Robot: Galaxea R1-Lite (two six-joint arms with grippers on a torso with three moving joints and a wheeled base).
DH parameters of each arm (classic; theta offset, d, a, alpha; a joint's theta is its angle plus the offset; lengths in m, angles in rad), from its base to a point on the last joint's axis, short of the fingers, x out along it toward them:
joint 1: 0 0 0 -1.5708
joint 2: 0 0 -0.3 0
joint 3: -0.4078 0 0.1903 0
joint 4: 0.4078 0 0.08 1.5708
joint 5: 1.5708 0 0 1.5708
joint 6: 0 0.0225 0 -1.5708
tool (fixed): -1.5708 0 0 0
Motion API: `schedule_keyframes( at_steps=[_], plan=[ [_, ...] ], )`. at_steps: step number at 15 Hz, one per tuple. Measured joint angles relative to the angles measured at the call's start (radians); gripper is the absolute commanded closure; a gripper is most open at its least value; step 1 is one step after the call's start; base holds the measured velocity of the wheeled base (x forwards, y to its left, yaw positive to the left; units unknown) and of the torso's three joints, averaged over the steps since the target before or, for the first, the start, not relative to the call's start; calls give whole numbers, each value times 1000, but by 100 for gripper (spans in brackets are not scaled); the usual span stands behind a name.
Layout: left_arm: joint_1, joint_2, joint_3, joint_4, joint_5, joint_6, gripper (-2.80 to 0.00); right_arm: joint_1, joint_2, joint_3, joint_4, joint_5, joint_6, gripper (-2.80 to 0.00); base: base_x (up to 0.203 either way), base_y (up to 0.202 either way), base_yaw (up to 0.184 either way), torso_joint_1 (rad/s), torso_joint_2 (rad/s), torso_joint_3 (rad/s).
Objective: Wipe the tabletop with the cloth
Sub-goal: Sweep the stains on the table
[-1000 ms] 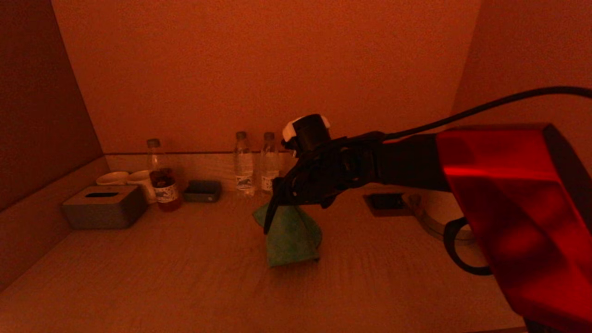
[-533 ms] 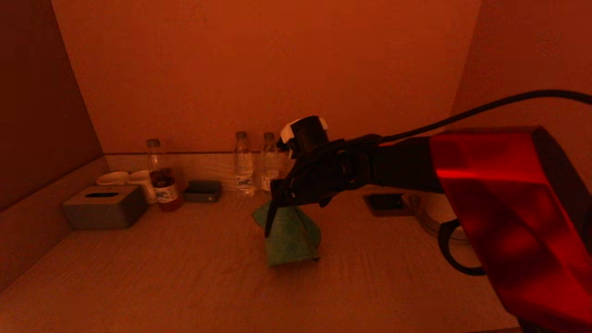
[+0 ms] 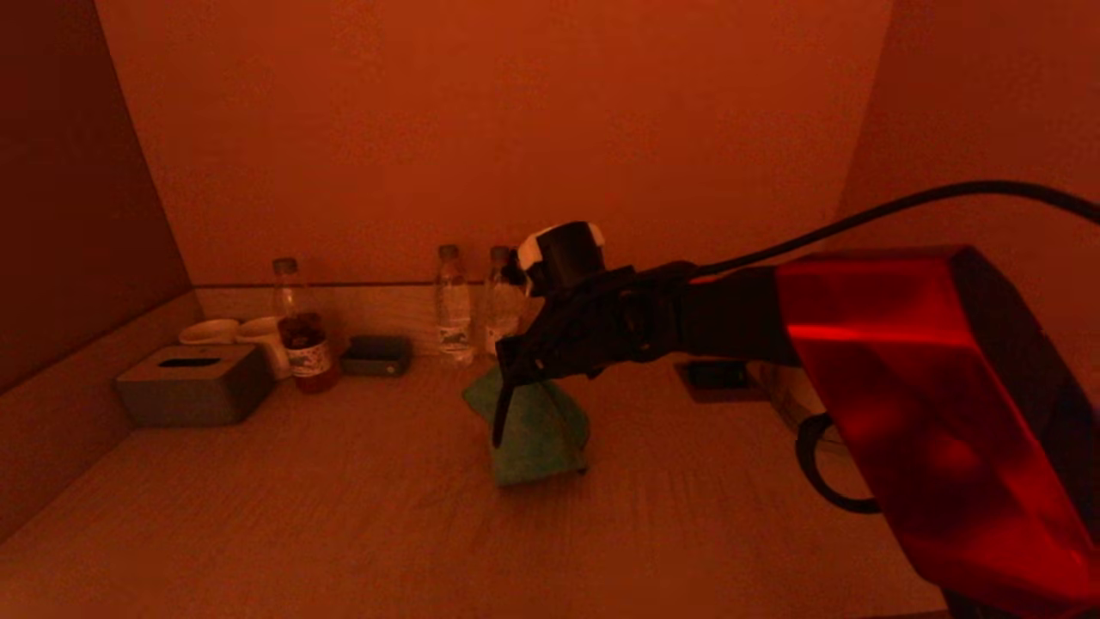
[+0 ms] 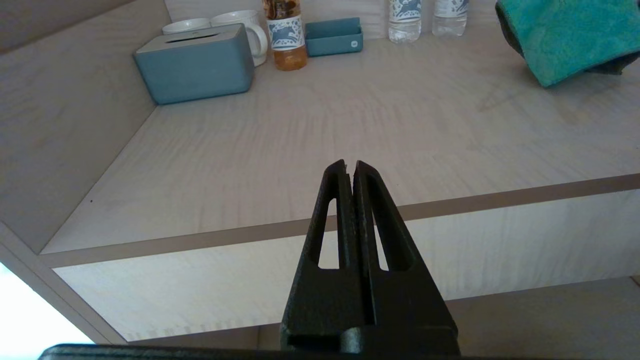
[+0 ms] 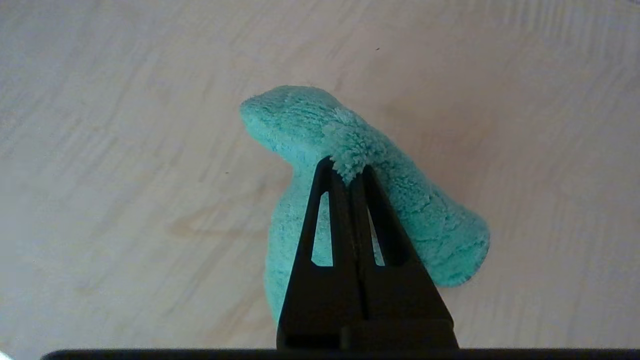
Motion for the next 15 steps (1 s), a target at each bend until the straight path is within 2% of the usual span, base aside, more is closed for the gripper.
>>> schedule_keyframes(
  at_steps=[8, 15],
  plan=[
    [1, 0, 0, 0, 0, 0, 0, 9, 72, 0, -127, 0, -60, 0, 0, 0, 0, 0, 0, 0],
    [0, 0, 0, 0, 0, 0, 0, 20, 112, -2, -152, -1, -88, 0, 0, 0, 0, 0, 0, 0]
  ],
)
